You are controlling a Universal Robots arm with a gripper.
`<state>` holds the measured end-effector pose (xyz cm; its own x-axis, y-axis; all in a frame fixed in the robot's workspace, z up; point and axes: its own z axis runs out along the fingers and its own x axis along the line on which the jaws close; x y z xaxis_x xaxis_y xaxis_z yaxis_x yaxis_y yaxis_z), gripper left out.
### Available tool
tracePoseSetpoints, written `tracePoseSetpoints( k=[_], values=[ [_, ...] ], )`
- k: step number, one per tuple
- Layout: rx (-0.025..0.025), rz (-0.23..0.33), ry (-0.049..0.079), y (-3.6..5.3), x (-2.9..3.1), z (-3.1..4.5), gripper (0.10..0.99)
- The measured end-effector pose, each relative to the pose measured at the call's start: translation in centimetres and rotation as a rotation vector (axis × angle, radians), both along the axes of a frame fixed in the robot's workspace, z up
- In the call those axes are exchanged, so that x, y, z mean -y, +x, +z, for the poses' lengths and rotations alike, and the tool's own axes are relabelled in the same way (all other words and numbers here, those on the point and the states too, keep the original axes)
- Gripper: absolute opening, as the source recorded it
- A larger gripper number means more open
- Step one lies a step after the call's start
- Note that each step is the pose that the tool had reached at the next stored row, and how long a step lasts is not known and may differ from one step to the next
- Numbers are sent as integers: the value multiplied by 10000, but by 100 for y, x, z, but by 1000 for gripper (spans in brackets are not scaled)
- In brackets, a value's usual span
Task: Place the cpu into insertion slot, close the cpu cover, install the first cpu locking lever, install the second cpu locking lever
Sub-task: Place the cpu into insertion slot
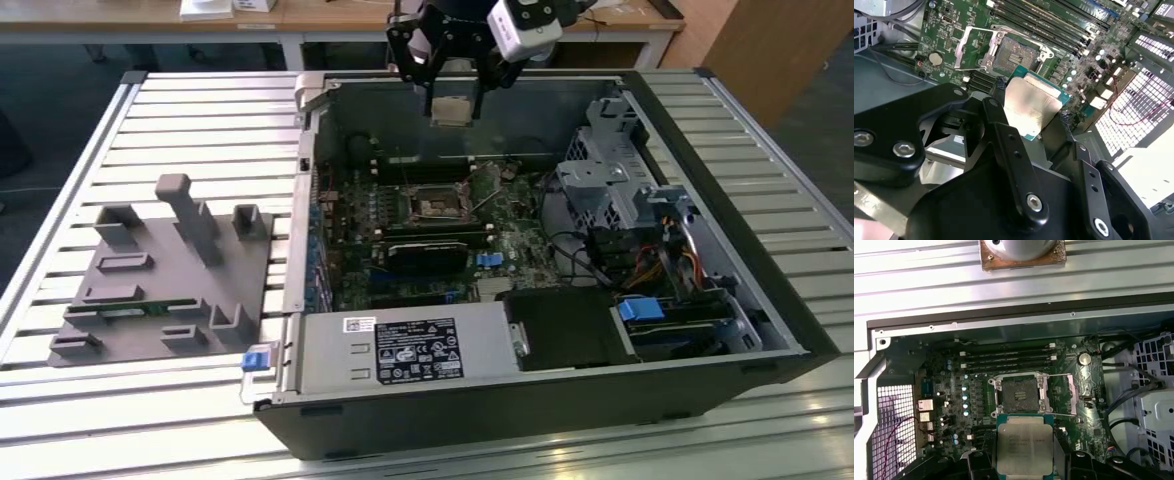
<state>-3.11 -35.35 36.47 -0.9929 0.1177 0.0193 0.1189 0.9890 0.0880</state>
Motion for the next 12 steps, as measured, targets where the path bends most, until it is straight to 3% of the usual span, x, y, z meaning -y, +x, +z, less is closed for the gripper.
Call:
tracePoseSetpoints(
  k=[12],
  values=[
    [0, -287, 0, 0, 0, 0, 541]
  ],
)
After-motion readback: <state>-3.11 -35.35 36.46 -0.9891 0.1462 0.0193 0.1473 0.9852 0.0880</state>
